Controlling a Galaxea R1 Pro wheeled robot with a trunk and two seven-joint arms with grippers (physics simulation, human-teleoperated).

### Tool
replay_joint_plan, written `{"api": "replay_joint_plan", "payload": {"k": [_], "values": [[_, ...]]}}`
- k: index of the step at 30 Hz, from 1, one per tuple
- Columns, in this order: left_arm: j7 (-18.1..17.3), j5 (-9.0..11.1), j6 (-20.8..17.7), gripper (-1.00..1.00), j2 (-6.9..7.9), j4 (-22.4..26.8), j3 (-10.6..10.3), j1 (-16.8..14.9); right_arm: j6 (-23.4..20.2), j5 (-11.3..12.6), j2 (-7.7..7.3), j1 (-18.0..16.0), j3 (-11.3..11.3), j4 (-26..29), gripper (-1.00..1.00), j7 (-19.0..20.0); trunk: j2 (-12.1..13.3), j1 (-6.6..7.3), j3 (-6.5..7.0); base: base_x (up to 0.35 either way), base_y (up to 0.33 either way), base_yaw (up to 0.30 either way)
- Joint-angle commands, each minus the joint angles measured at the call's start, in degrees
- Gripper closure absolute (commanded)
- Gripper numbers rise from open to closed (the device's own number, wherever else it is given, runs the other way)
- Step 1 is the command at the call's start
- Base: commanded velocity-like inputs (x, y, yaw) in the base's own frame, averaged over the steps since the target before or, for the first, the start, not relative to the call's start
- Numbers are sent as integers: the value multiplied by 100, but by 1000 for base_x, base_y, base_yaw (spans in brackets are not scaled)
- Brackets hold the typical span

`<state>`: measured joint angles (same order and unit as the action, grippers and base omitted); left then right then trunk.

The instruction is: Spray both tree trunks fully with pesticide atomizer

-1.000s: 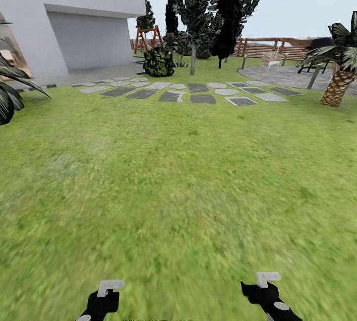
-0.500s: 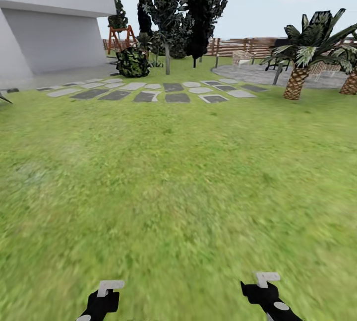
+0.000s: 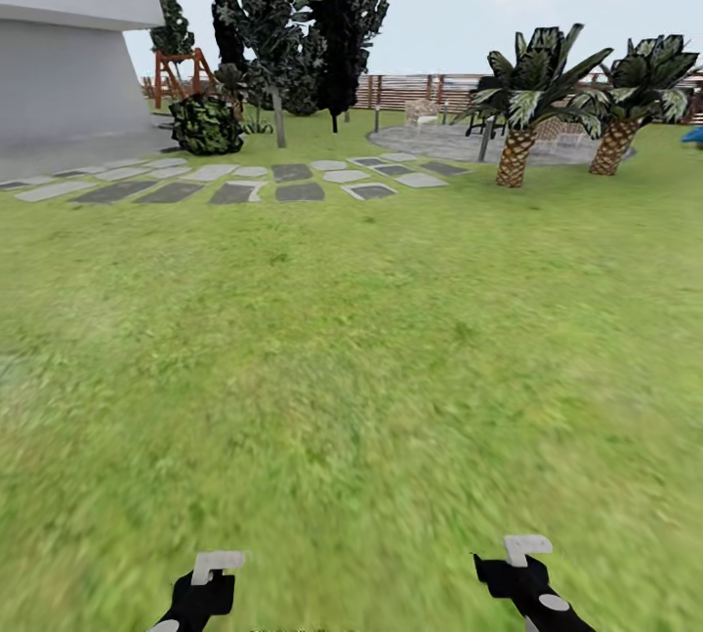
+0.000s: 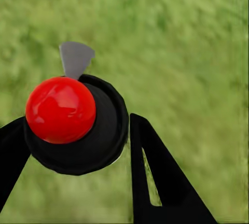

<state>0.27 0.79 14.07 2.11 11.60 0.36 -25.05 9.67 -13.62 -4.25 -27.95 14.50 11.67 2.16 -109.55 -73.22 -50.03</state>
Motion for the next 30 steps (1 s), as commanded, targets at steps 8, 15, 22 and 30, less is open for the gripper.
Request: {"api": "replay_joint_plan", "payload": {"k": [8,15,22,30], "values": [[-1,0,1,100,0,1,0,0,0,0,-6,0,9,2,-100,-5,0,0,0,-142,-270,-267],[-1,0,-1,100,0,1,0,0,0,0,-6,0,9,2,-100,-5,0,0,0,-142,-270,-267],[-1,0,-1,100,0,1,0,0,0,0,-6,0,9,2,-100,-5,0,0,0,-142,-270,-267],[-1,0,-1,100,0,1,0,0,0,0,-6,0,9,2,-100,-9,0,0,0,-133,-270,-267]]}}
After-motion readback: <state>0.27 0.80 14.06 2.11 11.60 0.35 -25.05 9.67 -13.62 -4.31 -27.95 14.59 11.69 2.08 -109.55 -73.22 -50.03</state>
